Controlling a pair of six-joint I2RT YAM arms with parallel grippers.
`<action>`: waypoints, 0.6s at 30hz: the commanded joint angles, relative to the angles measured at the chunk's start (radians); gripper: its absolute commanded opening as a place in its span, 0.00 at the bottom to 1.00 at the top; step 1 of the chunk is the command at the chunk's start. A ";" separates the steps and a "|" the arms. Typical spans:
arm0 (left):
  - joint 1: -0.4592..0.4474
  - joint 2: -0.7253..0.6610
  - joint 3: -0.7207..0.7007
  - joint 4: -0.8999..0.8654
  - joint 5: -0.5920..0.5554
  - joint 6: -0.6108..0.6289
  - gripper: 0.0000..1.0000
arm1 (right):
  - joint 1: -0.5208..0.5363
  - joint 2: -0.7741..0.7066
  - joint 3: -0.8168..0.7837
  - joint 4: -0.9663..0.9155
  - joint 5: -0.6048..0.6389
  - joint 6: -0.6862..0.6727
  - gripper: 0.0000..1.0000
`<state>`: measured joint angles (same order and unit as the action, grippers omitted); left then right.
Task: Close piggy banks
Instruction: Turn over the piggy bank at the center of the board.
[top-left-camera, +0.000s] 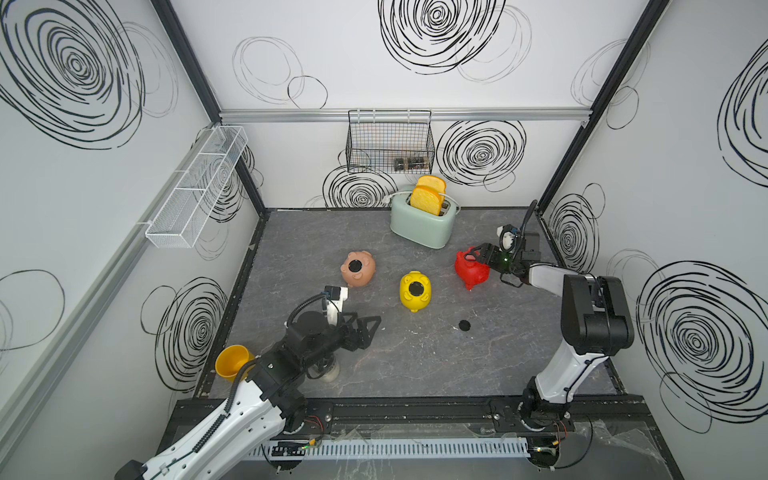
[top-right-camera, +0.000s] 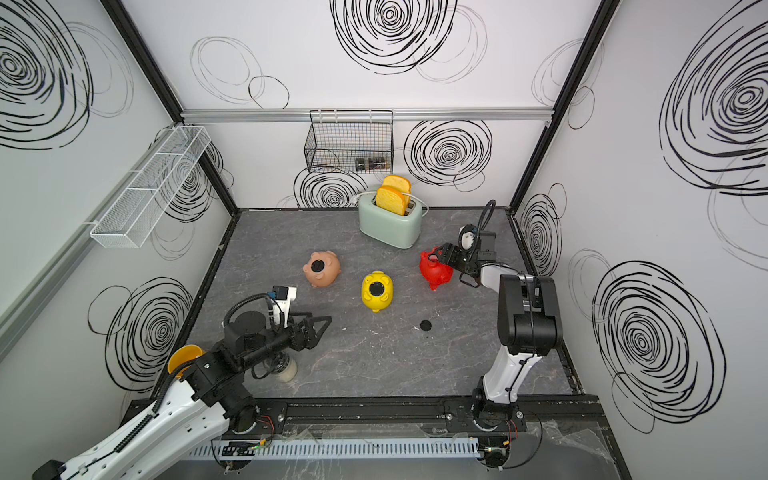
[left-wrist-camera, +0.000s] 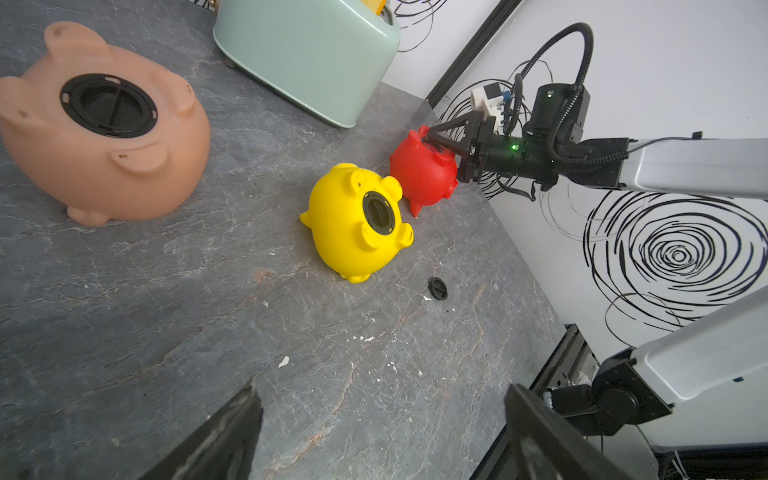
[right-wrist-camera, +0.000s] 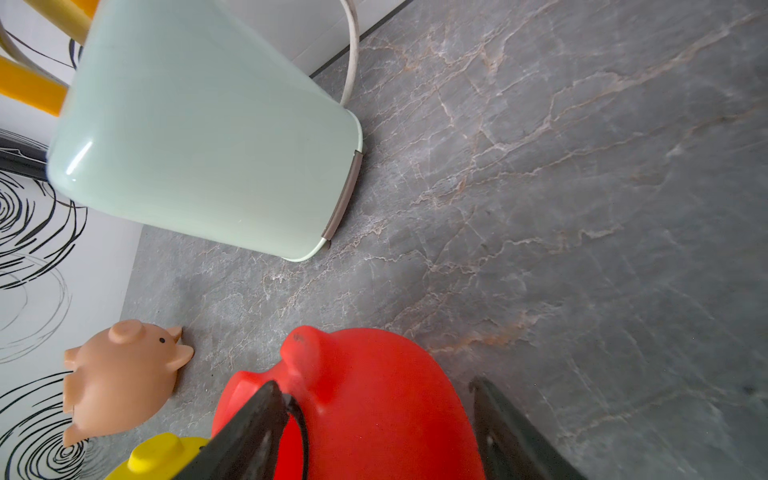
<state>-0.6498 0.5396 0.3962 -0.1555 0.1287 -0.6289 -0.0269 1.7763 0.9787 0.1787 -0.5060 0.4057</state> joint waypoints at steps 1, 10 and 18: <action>-0.003 0.004 0.022 0.034 -0.013 0.014 0.95 | -0.002 -0.073 -0.003 -0.025 0.003 0.008 0.75; -0.002 0.010 0.029 0.031 -0.010 0.015 0.94 | 0.011 -0.087 0.111 -0.218 0.144 -0.046 0.75; -0.001 0.044 0.026 0.058 -0.005 0.012 0.94 | 0.072 0.013 0.243 -0.348 0.211 -0.095 0.74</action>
<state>-0.6498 0.5682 0.4004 -0.1535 0.1291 -0.6239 0.0254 1.7596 1.1927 -0.0750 -0.3347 0.3443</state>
